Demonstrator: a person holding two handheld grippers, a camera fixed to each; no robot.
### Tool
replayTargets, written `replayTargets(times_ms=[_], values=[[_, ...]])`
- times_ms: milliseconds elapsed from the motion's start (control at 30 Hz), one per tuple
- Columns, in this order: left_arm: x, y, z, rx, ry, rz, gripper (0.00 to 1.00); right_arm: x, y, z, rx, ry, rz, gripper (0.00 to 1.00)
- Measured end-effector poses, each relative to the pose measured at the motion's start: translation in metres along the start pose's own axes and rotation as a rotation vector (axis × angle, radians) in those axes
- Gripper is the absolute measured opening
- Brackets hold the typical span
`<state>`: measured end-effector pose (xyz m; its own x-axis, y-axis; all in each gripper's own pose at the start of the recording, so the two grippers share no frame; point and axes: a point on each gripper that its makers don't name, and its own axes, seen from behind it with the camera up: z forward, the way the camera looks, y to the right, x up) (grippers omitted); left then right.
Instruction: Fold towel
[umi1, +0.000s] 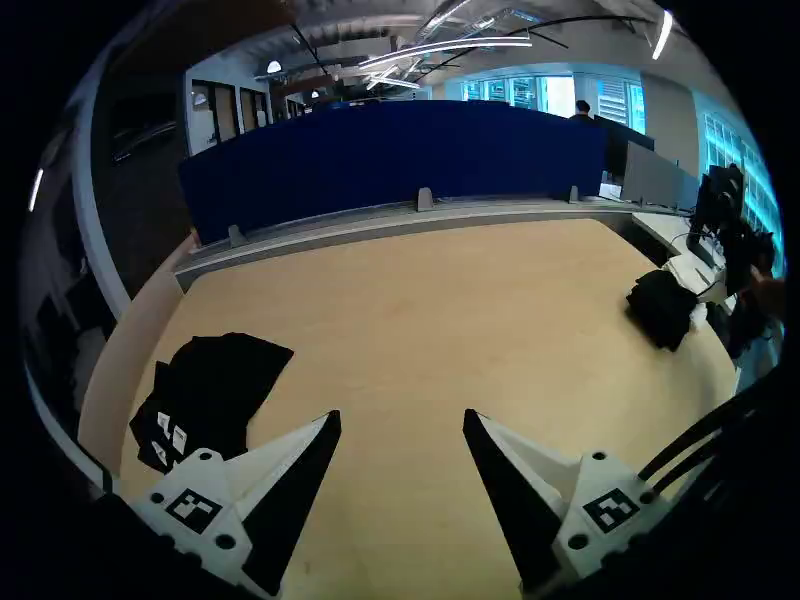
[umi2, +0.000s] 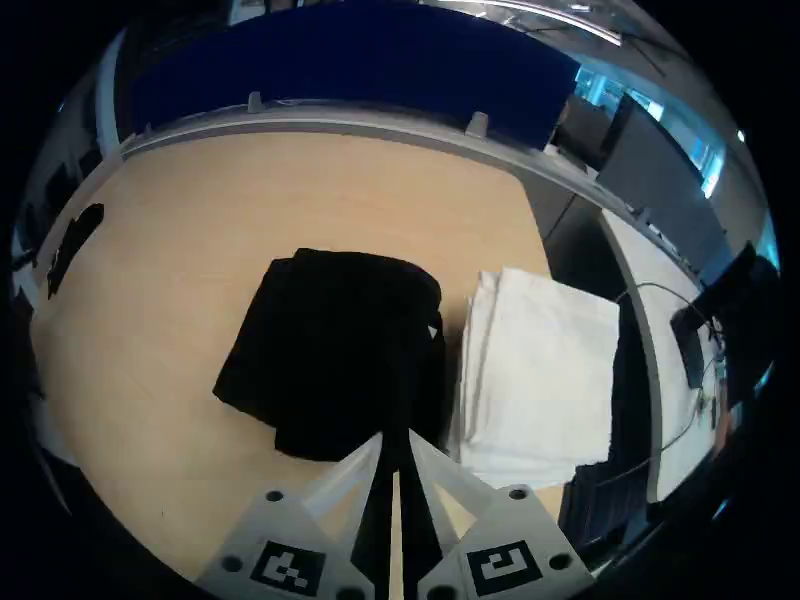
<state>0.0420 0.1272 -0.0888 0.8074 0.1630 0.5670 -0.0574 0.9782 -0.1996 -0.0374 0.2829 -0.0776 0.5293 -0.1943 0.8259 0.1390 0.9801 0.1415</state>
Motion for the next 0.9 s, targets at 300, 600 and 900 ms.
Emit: replayTargets(times_ms=[300, 600, 900], values=[[-0.001, -0.004, -0.002, 0.008, -0.003, 0.012, 0.90, -0.018, 0.002, 0.019, -0.026, -0.040, 0.066, 0.02], [-0.002, -0.005, -0.003, 0.015, -0.004, 0.011, 0.90, -0.025, 0.003, 0.029, -0.038, -0.056, 0.104, 0.03], [0.000, -0.003, -0.002, 0.011, -0.003, 0.013, 0.90, -0.024, 0.002, 0.025, -0.049, -0.027, 0.108, 0.04]])
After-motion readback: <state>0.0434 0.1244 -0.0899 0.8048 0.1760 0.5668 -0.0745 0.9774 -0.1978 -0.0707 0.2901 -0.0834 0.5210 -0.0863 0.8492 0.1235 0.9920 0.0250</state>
